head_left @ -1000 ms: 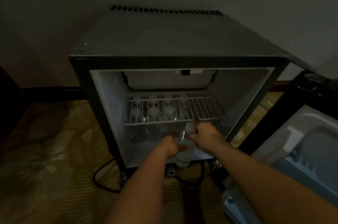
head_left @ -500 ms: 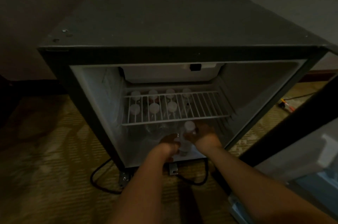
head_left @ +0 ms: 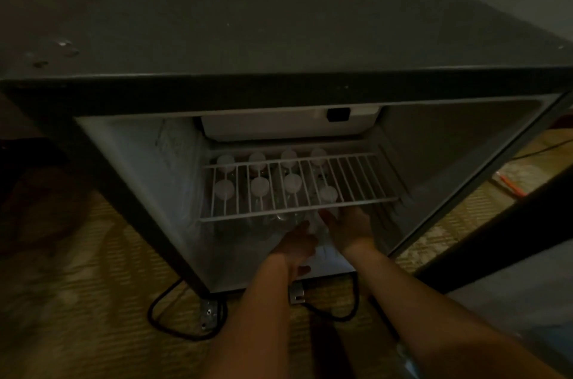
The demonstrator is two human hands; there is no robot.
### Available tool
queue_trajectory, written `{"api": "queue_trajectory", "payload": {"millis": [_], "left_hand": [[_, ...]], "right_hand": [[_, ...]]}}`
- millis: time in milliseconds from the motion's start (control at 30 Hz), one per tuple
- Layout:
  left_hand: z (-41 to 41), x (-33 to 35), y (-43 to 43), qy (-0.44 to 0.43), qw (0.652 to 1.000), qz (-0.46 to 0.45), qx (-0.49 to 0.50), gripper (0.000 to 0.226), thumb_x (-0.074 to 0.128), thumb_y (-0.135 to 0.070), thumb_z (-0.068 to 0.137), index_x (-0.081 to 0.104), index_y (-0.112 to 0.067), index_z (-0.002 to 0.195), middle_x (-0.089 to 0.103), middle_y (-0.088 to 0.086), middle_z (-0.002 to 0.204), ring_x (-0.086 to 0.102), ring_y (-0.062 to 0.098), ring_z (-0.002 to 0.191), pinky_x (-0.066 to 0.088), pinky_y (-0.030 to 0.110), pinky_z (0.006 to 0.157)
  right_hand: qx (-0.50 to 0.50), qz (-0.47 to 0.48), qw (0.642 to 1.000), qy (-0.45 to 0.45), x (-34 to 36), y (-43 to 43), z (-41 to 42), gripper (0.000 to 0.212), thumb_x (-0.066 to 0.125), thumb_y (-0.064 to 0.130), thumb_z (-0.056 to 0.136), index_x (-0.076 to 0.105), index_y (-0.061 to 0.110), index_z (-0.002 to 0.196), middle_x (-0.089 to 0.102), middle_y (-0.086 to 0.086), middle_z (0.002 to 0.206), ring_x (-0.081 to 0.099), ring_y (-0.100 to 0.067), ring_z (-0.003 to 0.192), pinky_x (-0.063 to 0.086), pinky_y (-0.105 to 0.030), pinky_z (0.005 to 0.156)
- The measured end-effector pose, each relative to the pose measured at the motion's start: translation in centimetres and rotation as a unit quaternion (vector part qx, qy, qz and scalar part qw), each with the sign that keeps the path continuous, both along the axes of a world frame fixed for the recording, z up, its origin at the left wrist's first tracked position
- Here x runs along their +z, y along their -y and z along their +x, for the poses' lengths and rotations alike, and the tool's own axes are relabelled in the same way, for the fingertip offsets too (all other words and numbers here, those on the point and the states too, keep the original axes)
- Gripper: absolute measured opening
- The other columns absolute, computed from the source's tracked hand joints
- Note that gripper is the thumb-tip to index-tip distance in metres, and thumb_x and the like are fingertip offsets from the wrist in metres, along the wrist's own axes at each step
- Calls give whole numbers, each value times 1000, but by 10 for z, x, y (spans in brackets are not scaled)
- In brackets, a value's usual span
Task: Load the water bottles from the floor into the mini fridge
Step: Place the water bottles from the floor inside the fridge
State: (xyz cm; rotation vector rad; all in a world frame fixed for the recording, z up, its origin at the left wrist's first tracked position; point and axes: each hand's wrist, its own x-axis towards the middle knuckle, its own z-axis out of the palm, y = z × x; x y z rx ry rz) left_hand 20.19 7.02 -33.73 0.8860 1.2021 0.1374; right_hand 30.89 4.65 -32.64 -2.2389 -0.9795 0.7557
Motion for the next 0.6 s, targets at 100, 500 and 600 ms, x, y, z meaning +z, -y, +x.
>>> {"api": "queue_trajectory", "payload": {"millis": [100, 500, 600], "left_hand": [[2, -1, -4, 7, 1000, 4, -4, 54, 45, -29, 97, 24, -39, 145, 40, -2, 145, 44, 17, 124, 42, 28, 87], [4, 8, -5, -45, 977, 151, -142, 55, 34, -24, 101, 9, -18, 150, 13, 3, 158, 20, 20, 144, 19, 30, 118], [-6, 15, -2, -125, 957, 172, -199, 50, 28, -26, 102, 16, -11, 149, 16, 7, 157, 21, 21, 144, 18, 24, 114]], "right_hand": [[-17, 30, 999, -23, -6, -3, 0, 42, 60, 27, 90, 55, 9, 128, 58, -17, 130, 53, -32, 121, 42, -32, 97], [-30, 102, 992, -72, -10, -16, 2, 36, 55, 5, 92, 52, -4, 127, 56, -13, 119, 51, -22, 112, 40, -1, 76], [7, 1, 999, -45, -14, -10, -2, 46, 58, 22, 92, 49, 2, 132, 54, -20, 133, 50, -34, 124, 40, -30, 97]]}}
